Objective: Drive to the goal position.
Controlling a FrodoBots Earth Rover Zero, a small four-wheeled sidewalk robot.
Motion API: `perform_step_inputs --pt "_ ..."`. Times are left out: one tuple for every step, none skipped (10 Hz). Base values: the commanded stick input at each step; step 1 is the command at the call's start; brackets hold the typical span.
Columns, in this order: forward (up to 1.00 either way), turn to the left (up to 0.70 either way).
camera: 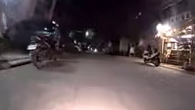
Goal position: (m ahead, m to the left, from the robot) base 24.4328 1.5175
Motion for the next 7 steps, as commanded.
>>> perform_step_inputs --pt "0.85 0.0" --pt "0.85 0.0" --pt "0.85 0.0" --pt "0.85 0.0" --pt "0.85 0.0" --pt "0.85 0.0" --pt "0.85 0.0"
